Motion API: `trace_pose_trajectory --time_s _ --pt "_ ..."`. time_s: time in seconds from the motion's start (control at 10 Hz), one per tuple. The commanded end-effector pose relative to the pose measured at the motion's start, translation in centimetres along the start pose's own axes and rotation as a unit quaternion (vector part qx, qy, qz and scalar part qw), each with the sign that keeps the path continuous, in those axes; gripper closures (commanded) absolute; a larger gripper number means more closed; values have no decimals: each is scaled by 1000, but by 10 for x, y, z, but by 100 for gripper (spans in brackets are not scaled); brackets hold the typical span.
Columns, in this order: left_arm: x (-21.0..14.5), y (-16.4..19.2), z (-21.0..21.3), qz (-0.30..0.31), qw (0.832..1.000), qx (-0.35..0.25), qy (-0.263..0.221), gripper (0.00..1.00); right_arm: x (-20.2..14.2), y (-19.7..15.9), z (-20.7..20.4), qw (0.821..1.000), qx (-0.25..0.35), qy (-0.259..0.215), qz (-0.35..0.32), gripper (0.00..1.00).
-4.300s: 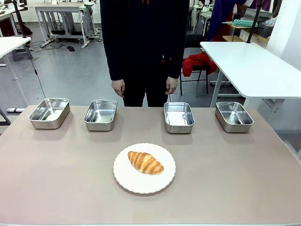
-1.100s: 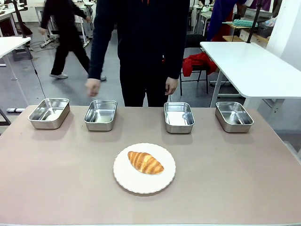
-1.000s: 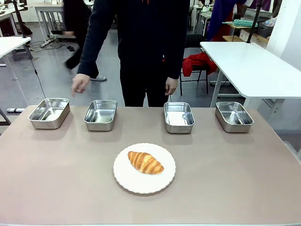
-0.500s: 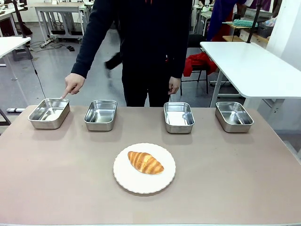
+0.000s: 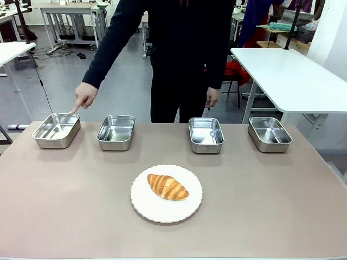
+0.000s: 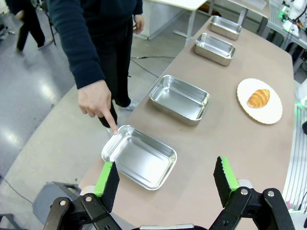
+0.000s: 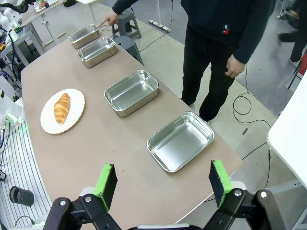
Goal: Place the bread in the container.
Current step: Place the Butter Roll into the Airtight Container indicated by the human.
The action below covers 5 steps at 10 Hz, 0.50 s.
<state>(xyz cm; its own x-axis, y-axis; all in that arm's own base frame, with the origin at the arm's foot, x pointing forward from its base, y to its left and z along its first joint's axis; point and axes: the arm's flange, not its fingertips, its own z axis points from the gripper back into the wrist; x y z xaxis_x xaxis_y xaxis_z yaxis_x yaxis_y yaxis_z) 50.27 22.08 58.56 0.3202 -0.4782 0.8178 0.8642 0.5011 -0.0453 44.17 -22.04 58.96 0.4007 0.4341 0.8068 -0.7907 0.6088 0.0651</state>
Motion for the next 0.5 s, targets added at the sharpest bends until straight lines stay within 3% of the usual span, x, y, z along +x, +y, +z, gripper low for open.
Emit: trace_pose_trajectory --time_s 0.0,0.4 --pt "1 0 1 -5 1000 2 -1 0 3 1 0 1000 1 -4 3 0" --pt "1 0 1 -5 1000 2 -1 0 3 1 0 1000 1 -4 3 0"
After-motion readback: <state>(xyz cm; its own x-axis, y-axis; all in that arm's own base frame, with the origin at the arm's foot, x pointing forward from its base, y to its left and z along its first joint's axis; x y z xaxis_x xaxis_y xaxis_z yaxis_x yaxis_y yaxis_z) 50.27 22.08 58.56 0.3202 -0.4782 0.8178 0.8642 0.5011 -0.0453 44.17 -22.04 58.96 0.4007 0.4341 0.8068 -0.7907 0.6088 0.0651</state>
